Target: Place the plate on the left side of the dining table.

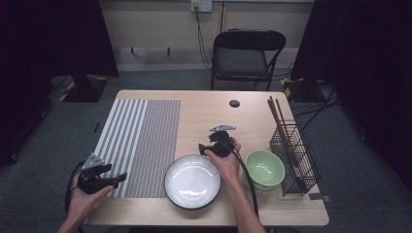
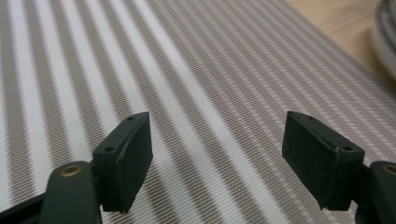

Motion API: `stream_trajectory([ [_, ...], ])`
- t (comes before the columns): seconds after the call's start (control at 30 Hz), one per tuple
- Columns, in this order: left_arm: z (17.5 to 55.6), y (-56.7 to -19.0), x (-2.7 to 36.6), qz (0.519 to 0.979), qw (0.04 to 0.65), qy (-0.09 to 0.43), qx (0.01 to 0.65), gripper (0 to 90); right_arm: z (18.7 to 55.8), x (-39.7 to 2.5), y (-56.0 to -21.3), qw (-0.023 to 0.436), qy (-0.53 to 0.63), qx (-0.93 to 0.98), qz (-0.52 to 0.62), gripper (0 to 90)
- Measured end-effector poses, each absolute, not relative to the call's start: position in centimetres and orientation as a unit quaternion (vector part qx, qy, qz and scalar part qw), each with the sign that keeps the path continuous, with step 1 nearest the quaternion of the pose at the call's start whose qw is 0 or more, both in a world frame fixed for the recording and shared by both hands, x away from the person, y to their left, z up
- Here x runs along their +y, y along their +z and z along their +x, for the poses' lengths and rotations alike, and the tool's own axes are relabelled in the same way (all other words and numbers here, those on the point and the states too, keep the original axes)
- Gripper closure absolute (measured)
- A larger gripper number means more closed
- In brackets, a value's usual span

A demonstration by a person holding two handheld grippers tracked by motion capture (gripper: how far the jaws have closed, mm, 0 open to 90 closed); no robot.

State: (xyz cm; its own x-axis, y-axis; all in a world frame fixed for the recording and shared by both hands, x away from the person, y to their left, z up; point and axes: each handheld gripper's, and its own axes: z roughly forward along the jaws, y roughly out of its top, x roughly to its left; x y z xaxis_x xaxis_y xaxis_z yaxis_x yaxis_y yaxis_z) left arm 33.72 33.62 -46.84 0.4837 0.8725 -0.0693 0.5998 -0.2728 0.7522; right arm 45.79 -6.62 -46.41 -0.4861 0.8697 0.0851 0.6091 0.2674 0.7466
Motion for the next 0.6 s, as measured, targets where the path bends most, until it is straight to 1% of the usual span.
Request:
stream_trajectory([
  [0.2,34.0,-45.8,31.9,0.783,0.383,0.181,0.455,25.5,44.9,-6.6,-45.5,0.162,0.394,0.779,0.460,26.7],
  [0.33,34.5,-45.3,30.7,0.783,0.398,0.164,0.449,26.8,44.3,-6.5,-45.0,0.152,0.408,0.781,0.448,30.9],
  [0.47,34.8,-45.1,29.9,0.779,0.412,0.158,0.445,28.6,43.7,-6.5,-44.8,0.134,0.417,0.787,0.436,35.0],
  [0.6,35.4,-44.9,29.0,0.785,0.419,0.143,0.433,31.7,43.2,-6.4,-44.8,0.129,0.425,0.789,0.425,40.7],
])
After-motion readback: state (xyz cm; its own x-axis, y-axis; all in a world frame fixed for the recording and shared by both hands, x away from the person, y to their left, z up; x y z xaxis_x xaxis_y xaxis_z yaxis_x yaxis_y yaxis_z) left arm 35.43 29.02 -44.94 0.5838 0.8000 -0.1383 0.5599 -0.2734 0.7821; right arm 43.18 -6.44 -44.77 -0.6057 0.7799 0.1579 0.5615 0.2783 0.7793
